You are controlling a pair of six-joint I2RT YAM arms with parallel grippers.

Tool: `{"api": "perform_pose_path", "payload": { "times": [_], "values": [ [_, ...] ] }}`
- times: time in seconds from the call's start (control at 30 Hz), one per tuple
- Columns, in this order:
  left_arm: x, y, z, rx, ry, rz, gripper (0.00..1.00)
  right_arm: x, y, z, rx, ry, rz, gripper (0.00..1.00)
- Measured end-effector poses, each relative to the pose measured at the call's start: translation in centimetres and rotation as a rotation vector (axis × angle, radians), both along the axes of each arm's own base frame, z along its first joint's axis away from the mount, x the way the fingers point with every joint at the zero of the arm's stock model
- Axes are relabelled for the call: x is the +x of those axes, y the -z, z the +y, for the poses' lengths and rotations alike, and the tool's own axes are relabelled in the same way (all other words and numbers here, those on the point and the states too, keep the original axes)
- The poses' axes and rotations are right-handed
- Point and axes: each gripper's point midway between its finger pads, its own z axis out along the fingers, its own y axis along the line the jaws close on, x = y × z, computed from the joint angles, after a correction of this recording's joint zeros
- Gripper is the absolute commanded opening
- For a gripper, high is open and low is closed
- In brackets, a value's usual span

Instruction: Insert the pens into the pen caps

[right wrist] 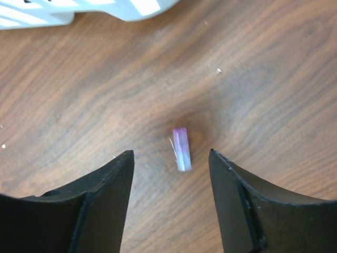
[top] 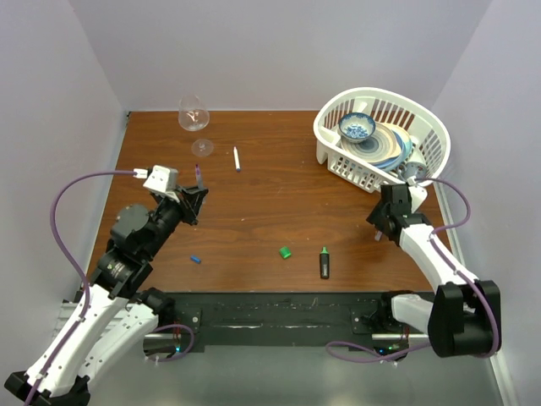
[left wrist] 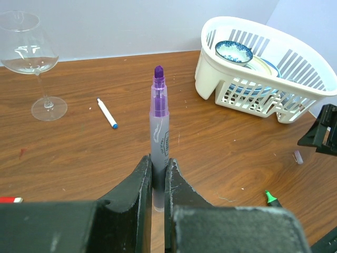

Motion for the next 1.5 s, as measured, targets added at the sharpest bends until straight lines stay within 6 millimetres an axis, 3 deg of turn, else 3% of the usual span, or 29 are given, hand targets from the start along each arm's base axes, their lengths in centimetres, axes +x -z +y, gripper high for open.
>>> {"api": "perform_pose_path", "payload": {
  "times": [0.2,0.57,1.23,1.33,1.5],
  "values": [
    [-0.1,-0.1,0.0,-0.001,0.000,-0.003,0.00,-1.5,0.7,0.2,0.022,0.004,-0.001,0.55],
    [-0.3,-0.5,0.2,-0.010,0.000,-0.018,0.00,-2.3,3.4,0.4,0.042,0.041,0.098,0.50],
    [-0.4,-0.8,0.5,-0.015,-0.011,-0.028,0.00,-1.3,4.8,0.3,0.020,0.024,0.139,0.40],
    [-0.4,-0.8,0.5,-0.014,-0.014,-0.028,0.00,-1.0,4.9,0.2,0.011,0.007,0.141,0.37],
    [-0.4,-0.8,0.6,-0.014,-0.017,-0.027,0.00,-0.1,4.9,0.3,-0.001,-0.025,0.148,0.20]
  ]
}}
